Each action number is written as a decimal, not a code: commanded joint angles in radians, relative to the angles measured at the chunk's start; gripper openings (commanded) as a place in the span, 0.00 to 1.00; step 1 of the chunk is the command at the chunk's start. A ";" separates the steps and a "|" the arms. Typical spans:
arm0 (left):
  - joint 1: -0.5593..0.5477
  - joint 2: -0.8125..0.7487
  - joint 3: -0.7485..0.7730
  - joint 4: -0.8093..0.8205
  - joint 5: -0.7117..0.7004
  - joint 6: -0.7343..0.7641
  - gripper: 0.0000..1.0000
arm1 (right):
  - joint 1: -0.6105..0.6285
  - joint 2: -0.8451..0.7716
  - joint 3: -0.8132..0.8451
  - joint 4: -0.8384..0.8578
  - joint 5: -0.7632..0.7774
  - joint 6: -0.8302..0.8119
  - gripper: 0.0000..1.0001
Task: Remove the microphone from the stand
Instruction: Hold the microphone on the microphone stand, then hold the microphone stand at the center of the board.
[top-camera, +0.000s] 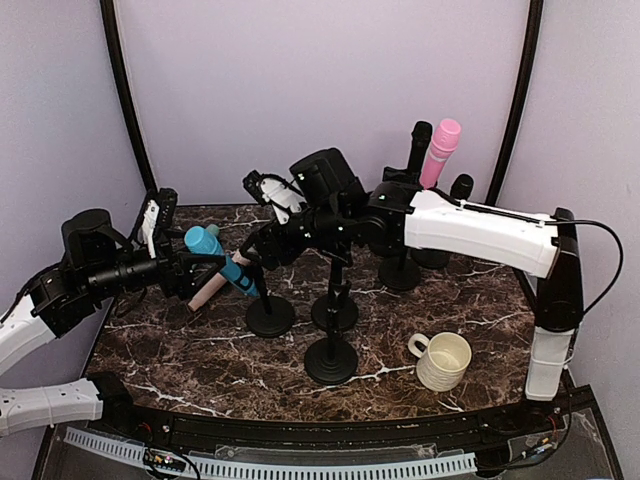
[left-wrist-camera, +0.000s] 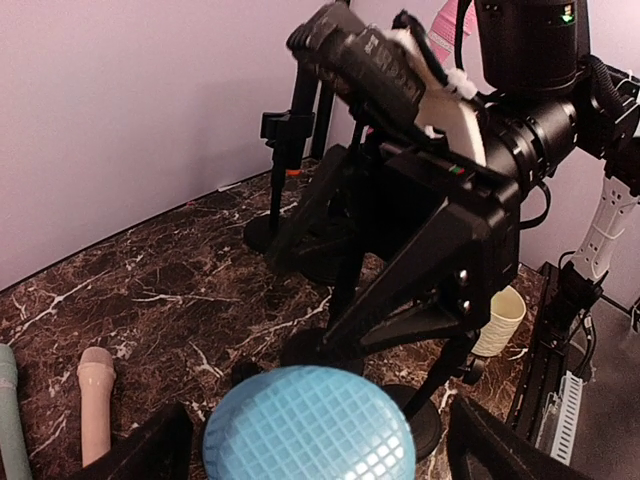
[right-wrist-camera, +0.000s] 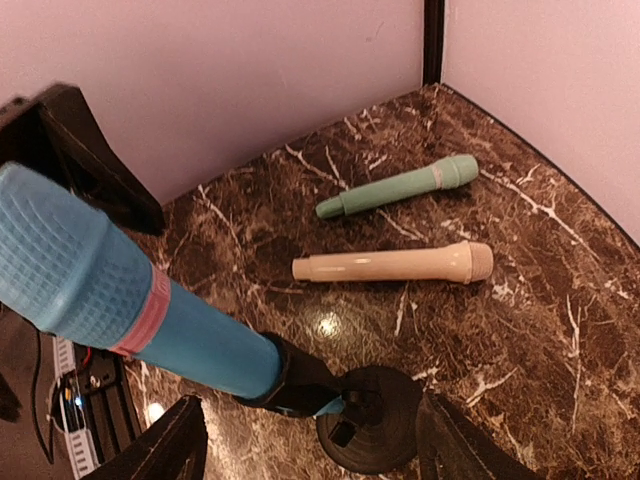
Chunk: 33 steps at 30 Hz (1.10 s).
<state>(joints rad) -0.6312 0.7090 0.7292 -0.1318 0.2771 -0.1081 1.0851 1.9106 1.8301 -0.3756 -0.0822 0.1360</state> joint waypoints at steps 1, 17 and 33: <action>0.007 -0.021 -0.026 0.019 -0.020 0.030 0.87 | -0.005 0.042 0.031 -0.098 -0.075 -0.084 0.72; 0.007 0.038 0.022 0.021 -0.023 0.101 0.22 | -0.076 0.178 0.102 -0.096 -0.295 -0.297 0.77; 0.129 0.078 0.055 0.016 0.383 0.202 0.00 | -0.082 0.181 0.100 -0.170 -0.476 -0.343 0.66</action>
<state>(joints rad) -0.5499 0.7662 0.7410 -0.1322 0.4625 0.0769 0.9981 2.0937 1.9282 -0.5419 -0.4751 -0.1959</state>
